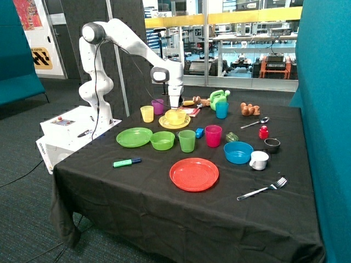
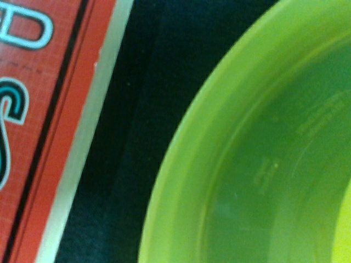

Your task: Place the bowls on the appropriate plate

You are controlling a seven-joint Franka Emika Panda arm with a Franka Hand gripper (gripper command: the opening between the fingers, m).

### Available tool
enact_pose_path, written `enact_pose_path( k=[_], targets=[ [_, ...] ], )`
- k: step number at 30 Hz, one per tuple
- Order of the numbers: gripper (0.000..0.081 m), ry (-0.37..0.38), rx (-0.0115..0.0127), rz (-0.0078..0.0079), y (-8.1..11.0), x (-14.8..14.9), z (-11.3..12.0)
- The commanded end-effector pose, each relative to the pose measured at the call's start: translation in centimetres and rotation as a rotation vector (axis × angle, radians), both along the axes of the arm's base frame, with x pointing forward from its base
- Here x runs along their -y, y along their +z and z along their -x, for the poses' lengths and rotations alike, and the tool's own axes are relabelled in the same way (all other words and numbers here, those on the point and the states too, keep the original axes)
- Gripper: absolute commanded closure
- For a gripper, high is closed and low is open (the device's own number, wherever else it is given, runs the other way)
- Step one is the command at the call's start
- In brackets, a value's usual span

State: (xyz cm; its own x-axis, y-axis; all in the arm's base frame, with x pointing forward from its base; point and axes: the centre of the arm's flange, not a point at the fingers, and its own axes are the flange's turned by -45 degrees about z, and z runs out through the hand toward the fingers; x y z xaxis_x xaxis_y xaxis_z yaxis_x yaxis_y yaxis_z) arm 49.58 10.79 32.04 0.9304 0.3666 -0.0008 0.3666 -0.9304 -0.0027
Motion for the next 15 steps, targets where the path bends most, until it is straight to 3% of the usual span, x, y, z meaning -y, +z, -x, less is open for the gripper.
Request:
enact_pose_path(
  k=[1,5,10,15],
  targets=[
    [0.0808,0.013,0.0017,0.0023,-0.13,-0.13,0.18],
    [0.0727,0.020,0.0017,0.0023,0.12,-0.30,0.27],
    [0.0497,0.045,0.0018,0.0022,0.53,-0.72,0.42],
    [0.0405,0.051,0.0018,0.0022,0.72,-0.96,0.59]
  ],
)
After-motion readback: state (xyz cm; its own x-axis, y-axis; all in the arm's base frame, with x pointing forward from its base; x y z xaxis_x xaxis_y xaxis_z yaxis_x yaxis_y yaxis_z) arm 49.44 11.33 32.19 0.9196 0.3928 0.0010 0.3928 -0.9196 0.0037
